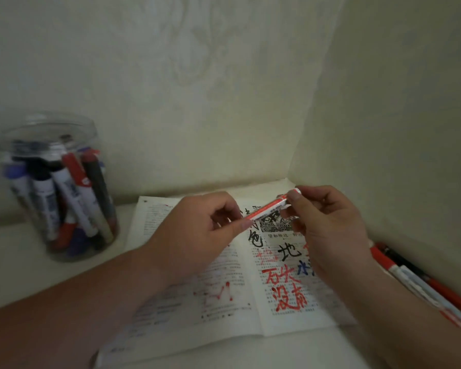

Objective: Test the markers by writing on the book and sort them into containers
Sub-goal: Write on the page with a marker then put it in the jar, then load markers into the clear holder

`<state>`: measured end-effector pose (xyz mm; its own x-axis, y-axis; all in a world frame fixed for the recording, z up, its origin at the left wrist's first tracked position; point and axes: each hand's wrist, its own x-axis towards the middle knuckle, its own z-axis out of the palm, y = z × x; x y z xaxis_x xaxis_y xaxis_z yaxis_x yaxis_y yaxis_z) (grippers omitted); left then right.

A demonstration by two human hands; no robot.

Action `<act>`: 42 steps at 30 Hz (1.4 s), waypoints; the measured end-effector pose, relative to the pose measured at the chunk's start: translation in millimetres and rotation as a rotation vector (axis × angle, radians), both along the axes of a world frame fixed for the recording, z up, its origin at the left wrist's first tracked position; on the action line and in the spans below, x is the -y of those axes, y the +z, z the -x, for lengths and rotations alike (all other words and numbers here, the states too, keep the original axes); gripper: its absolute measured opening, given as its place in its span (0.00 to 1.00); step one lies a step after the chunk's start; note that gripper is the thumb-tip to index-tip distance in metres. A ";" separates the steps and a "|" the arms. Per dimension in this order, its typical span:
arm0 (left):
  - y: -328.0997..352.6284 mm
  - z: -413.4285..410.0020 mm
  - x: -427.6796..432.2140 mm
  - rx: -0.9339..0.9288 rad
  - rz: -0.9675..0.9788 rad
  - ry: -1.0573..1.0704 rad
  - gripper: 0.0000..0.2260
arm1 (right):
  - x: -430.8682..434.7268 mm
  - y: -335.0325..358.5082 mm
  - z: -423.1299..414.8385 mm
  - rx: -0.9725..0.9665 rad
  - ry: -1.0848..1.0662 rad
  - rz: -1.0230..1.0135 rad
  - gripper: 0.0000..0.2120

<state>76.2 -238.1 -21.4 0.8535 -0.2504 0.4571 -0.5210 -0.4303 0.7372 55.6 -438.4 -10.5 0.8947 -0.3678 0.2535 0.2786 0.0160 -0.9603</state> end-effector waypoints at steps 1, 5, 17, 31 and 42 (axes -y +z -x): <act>7.7 2.0 -5.5 0.031 -0.041 0.008 0.06 | -5.0 5.0 0.9 0.006 0.004 -0.008 0.03; 52.0 23.0 -42.1 0.159 0.005 0.127 0.14 | -38.1 43.2 7.6 0.136 0.053 0.061 0.04; 54.8 91.3 -171.5 0.030 0.241 0.435 0.14 | -209.9 148.6 -9.1 0.596 0.134 0.511 0.06; 8.3 60.8 -181.6 -0.149 0.307 0.435 0.34 | -240.1 139.8 -37.9 0.351 0.099 0.907 0.02; 9.3 55.2 -181.4 -0.117 0.214 0.536 0.28 | -232.1 119.6 -40.8 0.165 0.278 1.143 0.20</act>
